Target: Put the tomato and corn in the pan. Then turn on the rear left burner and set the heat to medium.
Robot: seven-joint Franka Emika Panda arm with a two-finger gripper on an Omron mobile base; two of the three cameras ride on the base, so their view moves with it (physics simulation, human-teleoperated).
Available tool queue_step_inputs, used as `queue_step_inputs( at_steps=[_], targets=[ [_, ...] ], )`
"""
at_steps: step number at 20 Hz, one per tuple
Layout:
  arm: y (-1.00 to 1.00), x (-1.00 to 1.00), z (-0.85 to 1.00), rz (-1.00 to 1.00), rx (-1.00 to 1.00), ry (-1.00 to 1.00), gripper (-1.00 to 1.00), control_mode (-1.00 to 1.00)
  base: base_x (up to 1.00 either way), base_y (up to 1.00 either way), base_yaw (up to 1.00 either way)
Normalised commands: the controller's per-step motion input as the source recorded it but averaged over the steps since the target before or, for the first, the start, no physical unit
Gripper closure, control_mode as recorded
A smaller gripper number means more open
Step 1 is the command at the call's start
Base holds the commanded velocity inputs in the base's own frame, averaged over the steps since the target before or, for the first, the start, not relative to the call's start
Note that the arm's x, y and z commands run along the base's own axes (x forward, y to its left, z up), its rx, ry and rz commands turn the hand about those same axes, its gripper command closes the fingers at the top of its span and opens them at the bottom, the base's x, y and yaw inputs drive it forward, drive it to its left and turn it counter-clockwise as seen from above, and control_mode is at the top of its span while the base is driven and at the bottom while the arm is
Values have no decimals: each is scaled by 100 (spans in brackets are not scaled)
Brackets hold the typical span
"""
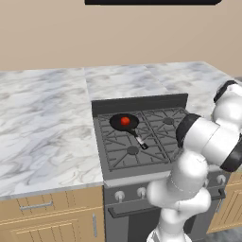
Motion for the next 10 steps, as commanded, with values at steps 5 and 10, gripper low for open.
queue_step_inputs(
  at_steps=[5, 10],
  targets=[
    [100, 9, 36, 17, -4, 4, 100, -100, 0, 0, 0],
    [100, 26, 23, 16, -3, 6, 100, -100, 0, 0, 0]
  ],
)
